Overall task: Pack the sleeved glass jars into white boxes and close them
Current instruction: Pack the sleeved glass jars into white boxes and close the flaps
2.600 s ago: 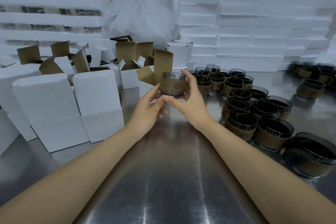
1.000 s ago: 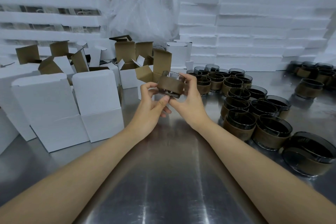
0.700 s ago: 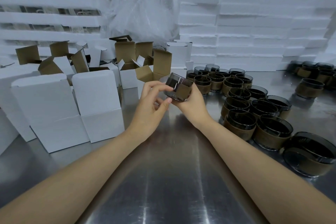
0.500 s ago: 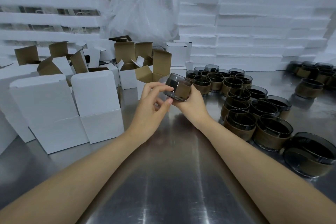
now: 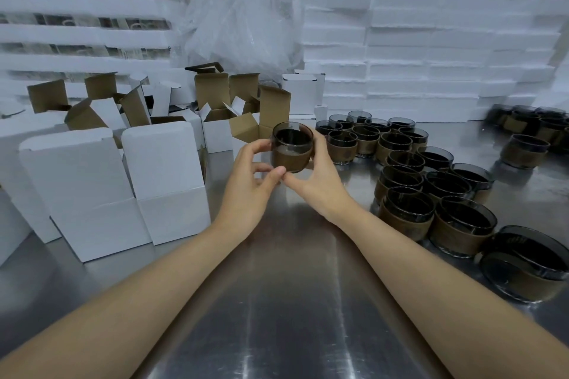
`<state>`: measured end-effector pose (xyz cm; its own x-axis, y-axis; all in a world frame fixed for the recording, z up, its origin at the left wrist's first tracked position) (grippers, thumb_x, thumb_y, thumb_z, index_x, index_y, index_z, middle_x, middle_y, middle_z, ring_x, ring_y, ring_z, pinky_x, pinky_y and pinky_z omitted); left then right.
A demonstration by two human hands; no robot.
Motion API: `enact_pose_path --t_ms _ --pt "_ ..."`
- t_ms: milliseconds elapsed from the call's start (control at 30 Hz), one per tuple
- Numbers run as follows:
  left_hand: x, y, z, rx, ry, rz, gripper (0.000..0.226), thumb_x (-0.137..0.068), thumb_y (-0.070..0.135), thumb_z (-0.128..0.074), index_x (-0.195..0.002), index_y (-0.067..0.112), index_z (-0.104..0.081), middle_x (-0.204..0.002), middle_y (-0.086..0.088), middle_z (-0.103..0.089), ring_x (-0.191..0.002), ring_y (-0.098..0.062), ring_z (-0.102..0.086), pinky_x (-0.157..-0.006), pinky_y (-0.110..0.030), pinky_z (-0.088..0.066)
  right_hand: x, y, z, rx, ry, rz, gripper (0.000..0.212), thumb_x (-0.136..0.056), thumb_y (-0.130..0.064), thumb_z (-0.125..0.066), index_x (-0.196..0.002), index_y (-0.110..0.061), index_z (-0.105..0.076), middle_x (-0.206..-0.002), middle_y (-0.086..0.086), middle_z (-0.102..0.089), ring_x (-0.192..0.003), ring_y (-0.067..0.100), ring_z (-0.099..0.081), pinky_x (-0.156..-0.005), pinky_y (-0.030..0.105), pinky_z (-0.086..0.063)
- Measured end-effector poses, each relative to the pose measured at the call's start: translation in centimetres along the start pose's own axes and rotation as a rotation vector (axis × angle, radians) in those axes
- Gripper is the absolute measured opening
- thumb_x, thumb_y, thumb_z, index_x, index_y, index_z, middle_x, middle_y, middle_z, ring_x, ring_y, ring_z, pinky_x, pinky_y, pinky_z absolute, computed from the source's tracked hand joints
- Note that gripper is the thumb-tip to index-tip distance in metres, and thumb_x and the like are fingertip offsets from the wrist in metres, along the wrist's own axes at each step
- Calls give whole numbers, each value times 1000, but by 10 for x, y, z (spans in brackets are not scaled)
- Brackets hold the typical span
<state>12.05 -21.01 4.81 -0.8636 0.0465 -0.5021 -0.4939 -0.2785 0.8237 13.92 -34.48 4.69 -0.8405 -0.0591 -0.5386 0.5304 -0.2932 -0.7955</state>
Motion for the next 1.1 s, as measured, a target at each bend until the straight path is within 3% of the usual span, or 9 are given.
enact_pose_path --t_ms 100,200,467,567,667,833,967,1100 --pt "0 0 0 62 5 -29 46 -91 3 -60 -127 28 -46 -132 8 -49 -108 -1 -57 -89 -19 -50 1 -5 6 66 126 88 79 -69 -16 -84 -125 -38 -34 -118 -25 -50 -110 -6 -52 -93 9 -39" --pt "0 2 1 87 24 -69 52 -88 -6 -60 -127 25 -48 -129 5 -46 -105 2 -57 -88 -17 -49 2 -14 8 119 188 187 80 -65 -16 -85 -117 -52 -36 -120 -22 -54 -110 -4 -54 -89 9 -41" --pt "-2 -1 1 108 48 -86 60 -84 -10 -62 -124 31 -46 -126 7 -42 -104 1 -56 -85 -13 -48 3 -21 5 178 199 336 79 -68 -7 -82 -128 -35 -38 -128 -34 -43 -120 4 -53 -97 22 -45" --pt "-3 -4 1 93 54 -75 60 -84 -13 -58 -127 28 -46 -127 5 -42 -106 -7 -57 -86 -18 -50 3 -23 5 153 199 395 77 -64 -3 -85 -126 -24 -43 -132 -17 -41 -122 13 -50 -99 23 -43" --pt "-4 -8 2 93 61 -40 63 -81 -17 -52 -127 26 -47 -128 1 -40 -105 -8 -57 -84 -19 -52 0 -19 3 93 155 286 75 -61 -8 -88 -124 -16 -49 -125 -6 -49 -116 9 -52 -96 24 -44" --pt "-4 -6 4 67 52 -16 60 -84 -10 -59 -131 25 -47 -121 6 -38 -100 7 -52 -76 -9 -47 -1 -5 3 -299 57 -23 77 -64 1 -85 -122 -29 -44 -114 -1 -63 -97 8 -66 -79 21 -53" --pt "-1 5 2 48 31 -94 57 -83 6 -71 -128 31 -46 -124 8 -35 -100 -1 -56 -75 -10 -47 -3 5 9 -442 96 -135 42 -73 -31 -73 -106 -14 -52 -81 0 -73 -71 11 -69 -63 21 -52" --pt "2 10 -3 63 -18 -109 56 -83 20 -74 -120 44 -40 -129 12 -37 -90 1 -58 -73 -12 -48 -3 16 5 -478 33 -311 74 -61 -74 -61 -92 -7 -60 -65 4 -69 -53 15 -64 -53 21 -48"
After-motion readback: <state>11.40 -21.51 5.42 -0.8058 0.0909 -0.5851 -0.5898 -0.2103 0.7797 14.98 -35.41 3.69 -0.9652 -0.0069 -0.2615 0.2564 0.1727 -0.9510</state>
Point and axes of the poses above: each hand's wrist, its own x-axis away from the middle knuckle, its own z-axis out of the back of the hand, y = z × x, the point moved 7 cm from there along -x, towards the middle knuckle
